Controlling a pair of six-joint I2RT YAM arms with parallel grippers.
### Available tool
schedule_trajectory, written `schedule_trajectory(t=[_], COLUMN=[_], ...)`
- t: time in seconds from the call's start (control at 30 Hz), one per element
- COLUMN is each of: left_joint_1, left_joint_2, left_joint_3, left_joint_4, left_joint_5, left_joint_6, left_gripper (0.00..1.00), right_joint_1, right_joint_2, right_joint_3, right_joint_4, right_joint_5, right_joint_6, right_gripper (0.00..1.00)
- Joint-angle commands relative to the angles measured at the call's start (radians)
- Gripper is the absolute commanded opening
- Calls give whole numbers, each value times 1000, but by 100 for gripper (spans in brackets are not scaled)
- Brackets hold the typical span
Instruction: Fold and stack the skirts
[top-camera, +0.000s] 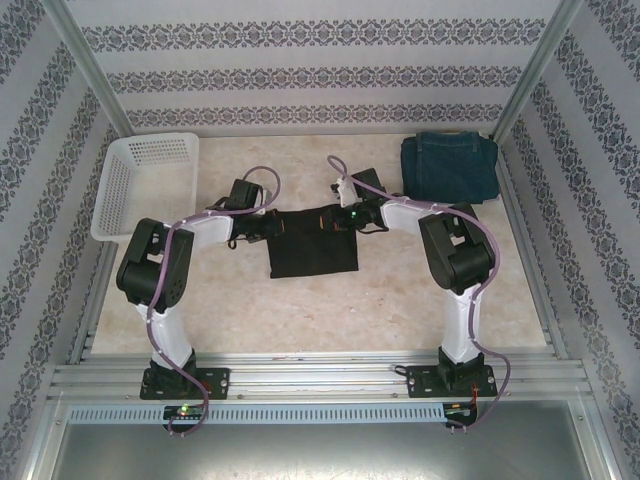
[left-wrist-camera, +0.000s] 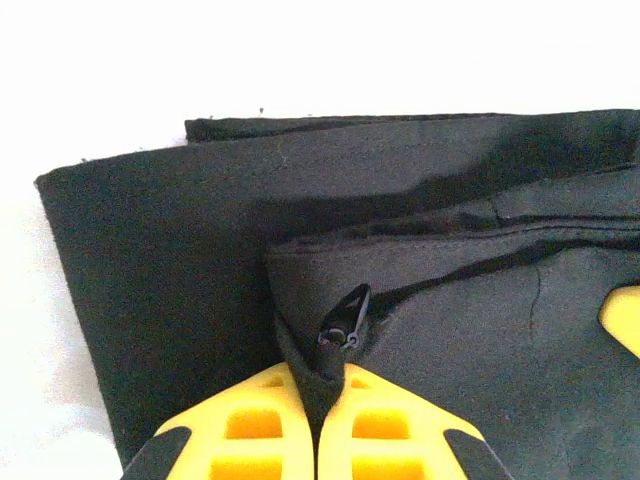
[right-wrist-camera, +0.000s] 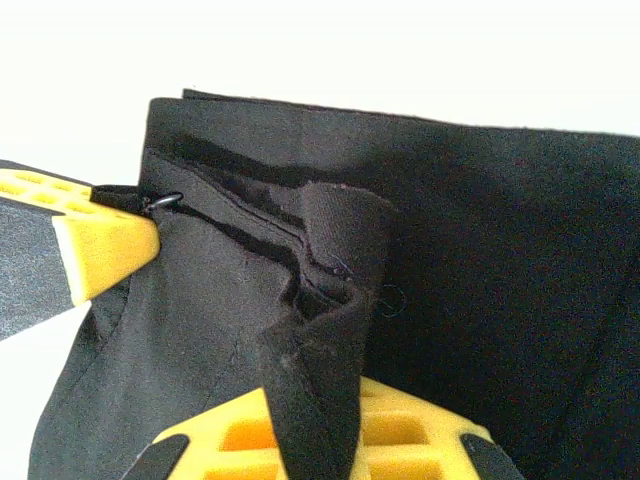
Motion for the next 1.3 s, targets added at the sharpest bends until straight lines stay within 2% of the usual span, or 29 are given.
schedule_trajectory(t=[0.0,0.07,0.17,0.23,0.27,0.3,0.37,0.47,0.6,0.7,0.8,0.9,0.97,1.03,1.2,1.27], left_joint_1=[32,33,33,33,32,33,32,33,33,28,6,-40,-58,-66,-69,-69], left_joint_2=[-100,-103,-3,101,150,184,210,174,43,-31,-67,-63,-39,-6,77,107], left_joint_3=[-7,15,98,167,191,204,214,226,206,201,203,204,191,172,155,153], left_joint_4=[32,31,14,-34,-53,-63,-73,-114,-161,-211,-232,-195,-138,-81,-48,-54], left_joint_5=[-17,-32,-38,-45,-55,-70,-94,-104,-103,-92,-34,64,116,140,130,114], left_joint_6=[-27,-10,18,29,31,28,23,25,23,4,-27,-80,-138,-186,-220,-216], left_gripper=[0,0,0,0,0,6,27,58,99,100,100,100,100,100,100,100], right_joint_1=[-31,-35,-46,-53,-54,-55,-55,-55,-58,-69,-78,-85,-84,-81,-77,-79], right_joint_2=[-64,-49,28,77,90,91,67,-11,-137,-189,-186,-143,-108,-93,-66,-41], right_joint_3=[4,19,61,83,85,83,70,54,-14,-69,-87,-79,-54,-48,-42,-42], right_joint_4=[10,3,-25,-34,-28,-20,-9,-66,-168,-217,-248,-217,-226,-221,-265,-249], right_joint_5=[19,55,111,131,137,153,180,283,379,374,302,124,62,61,137,94], right_joint_6=[-19,-8,37,85,108,127,150,182,226,251,270,303,325,333,308,309], right_gripper=[6,6,8,14,20,28,44,53,65,77,79,79,81,98,96,91])
